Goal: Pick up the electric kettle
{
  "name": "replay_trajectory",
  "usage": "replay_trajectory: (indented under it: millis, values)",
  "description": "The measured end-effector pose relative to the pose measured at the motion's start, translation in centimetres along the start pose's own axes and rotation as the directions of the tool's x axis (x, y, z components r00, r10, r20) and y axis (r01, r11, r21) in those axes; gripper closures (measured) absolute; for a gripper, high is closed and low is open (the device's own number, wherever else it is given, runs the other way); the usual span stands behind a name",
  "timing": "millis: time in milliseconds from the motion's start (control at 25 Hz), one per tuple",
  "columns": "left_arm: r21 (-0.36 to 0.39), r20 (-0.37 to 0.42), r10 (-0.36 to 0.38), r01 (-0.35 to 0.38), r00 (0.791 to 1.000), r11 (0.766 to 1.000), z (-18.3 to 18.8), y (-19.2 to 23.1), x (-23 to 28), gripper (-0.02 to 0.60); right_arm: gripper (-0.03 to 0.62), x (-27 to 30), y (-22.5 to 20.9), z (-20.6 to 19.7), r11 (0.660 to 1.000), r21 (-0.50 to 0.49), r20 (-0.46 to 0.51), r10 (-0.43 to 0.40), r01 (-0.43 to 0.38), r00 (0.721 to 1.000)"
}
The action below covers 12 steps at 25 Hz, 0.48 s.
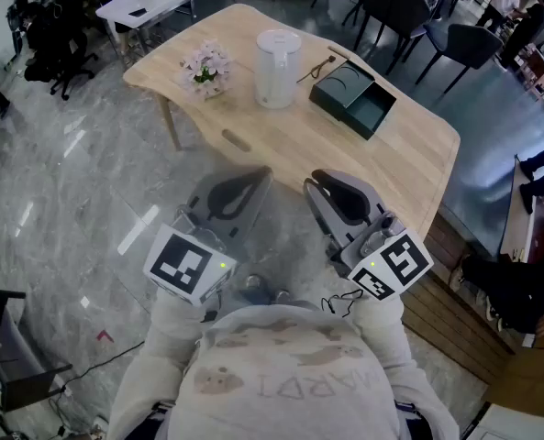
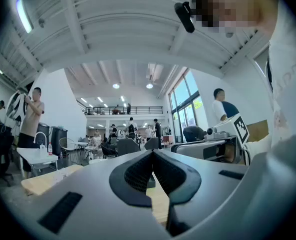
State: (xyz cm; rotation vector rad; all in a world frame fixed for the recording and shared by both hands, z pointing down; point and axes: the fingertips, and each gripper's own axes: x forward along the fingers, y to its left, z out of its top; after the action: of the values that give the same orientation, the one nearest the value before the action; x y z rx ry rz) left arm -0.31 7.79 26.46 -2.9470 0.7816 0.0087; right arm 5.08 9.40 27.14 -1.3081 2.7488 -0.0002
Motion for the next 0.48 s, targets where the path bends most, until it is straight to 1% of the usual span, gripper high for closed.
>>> replay_trajectory:
  millis: [480]
  values:
    - [0.004,0.009,-0.005,0.005,1.0,1.0,0.31,0.83,-0.61,0.571,0.531,0.83,0.56,0.08,1.0,-0.001,-0.011,0.001,-0.001,1.0]
